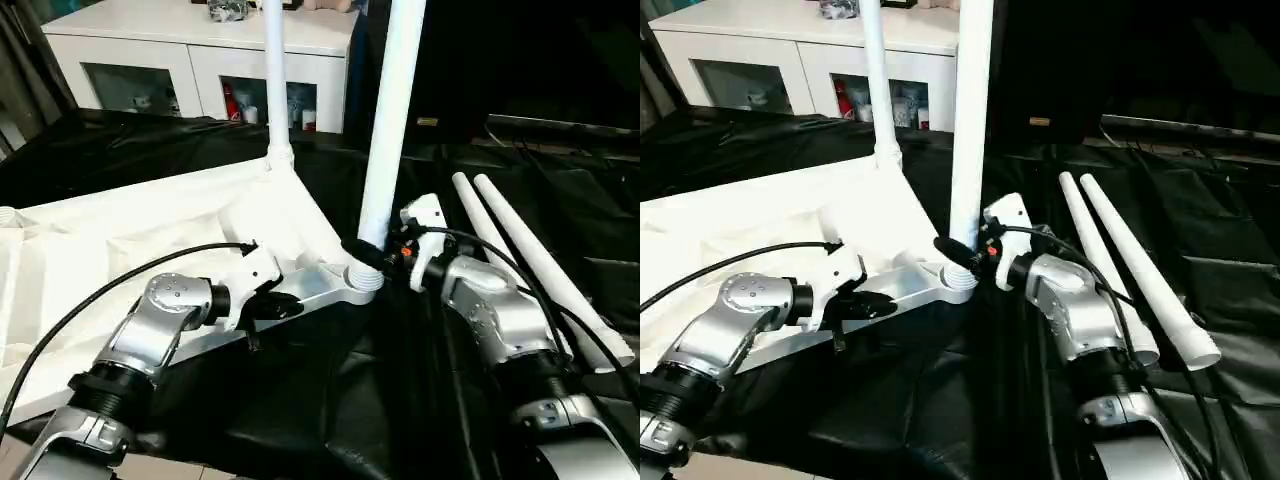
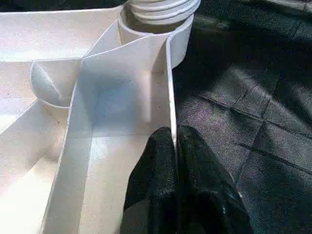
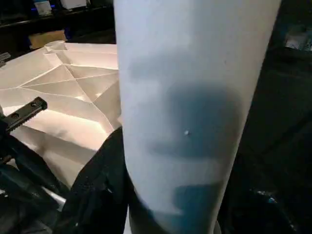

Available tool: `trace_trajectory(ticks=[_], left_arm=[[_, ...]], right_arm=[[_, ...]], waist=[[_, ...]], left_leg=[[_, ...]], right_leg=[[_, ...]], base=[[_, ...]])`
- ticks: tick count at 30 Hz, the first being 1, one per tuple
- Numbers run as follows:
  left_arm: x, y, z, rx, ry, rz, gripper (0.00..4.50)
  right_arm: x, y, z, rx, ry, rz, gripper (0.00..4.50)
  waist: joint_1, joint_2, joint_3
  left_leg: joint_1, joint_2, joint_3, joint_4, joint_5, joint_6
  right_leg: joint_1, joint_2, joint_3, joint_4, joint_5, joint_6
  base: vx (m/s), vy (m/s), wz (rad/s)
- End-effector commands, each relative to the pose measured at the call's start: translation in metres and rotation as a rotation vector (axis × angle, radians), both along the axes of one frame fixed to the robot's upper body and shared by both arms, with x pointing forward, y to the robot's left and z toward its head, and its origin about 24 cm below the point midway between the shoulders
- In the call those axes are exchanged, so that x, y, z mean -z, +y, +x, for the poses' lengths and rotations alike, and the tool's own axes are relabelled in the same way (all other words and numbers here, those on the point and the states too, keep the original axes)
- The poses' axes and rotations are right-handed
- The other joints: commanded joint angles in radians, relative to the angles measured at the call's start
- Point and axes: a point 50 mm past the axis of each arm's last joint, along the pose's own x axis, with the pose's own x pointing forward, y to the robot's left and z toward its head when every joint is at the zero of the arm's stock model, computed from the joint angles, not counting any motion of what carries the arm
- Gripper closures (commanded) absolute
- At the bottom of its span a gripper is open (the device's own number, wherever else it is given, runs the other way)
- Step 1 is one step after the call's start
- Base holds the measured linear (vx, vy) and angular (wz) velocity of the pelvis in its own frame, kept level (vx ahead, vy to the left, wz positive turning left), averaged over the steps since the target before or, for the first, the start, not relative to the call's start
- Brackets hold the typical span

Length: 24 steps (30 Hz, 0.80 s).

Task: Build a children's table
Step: Move table base

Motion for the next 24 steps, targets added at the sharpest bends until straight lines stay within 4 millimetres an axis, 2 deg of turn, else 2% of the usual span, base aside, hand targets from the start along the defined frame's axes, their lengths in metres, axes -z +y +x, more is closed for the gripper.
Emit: trace_trajectory(ticks=[1, 7, 11, 14, 15, 24], left_arm=[[0.008, 0.004, -0.005, 0.02, 0.052, 0.045, 4.5], [0.008, 0.003, -0.007, 0.066, 0.045, 0.067, 4.5], [0.007, 0.004, -0.007, 0.078, 0.047, 0.084, 4.5], [0.006, 0.004, -0.008, 0.088, 0.05, 0.088, 4.5], [0.006, 0.004, -0.008, 0.088, 0.05, 0.088, 4.5], [0.002, 0.001, -0.004, 0.089, 0.028, 0.069, 4.5]], right_arm=[[-0.005, 0.004, 0.003, -0.017, -0.025, -0.004, 2.61], [0.001, 0.008, 0.005, -0.025, 0.001, -0.01, 2.61], [0.003, 0.01, 0.005, -0.041, 0.017, -0.021, 2.61], [0.006, 0.01, 0.005, -0.049, 0.034, -0.032, 2.61], [0.006, 0.01, 0.005, -0.049, 0.034, -0.032, 2.61], [0.022, -0.01, 0.002, 0.037, 0.121, 0.072, 2.61]], waist=[[0.001, -0.001, -0.069], [-0.002, 0.001, -0.069], [-0.003, 0.0, -0.067], [-0.003, -0.001, -0.068], [-0.003, 0.002, -0.069], [-0.003, 0.009, -0.069]], left_leg=[[0.007, 0.037, -0.009, -0.073, -0.159, 0.024], [0.008, 0.039, -0.01, -0.074, -0.163, 0.026], [0.009, 0.04, -0.011, -0.076, -0.182, 0.019], [0.008, 0.039, -0.011, -0.075, -0.174, 0.019], [0.008, 0.04, -0.011, -0.076, -0.173, 0.018], [0.011, 0.041, -0.012, -0.076, -0.193, 0.014]], right_leg=[[0.056, -0.077, 0.058, -0.074, -0.258, -0.182], [0.056, -0.078, 0.058, -0.071, -0.242, -0.193], [0.056, -0.078, 0.058, -0.074, -0.278, -0.186], [0.056, -0.079, 0.059, -0.074, -0.272, -0.183], [0.056, -0.078, 0.059, -0.073, -0.265, -0.185], [0.057, -0.077, 0.058, -0.072, -0.239, -0.204]], base=[[0.0, 0.0, 0.0], [0.0, 0.0, 0.0], [0.0, 0.0, 0.0], [0.0, 0.0, 0.0], [0.0, 0.0, 0.0], [0.0, 0.0, 0.0]])
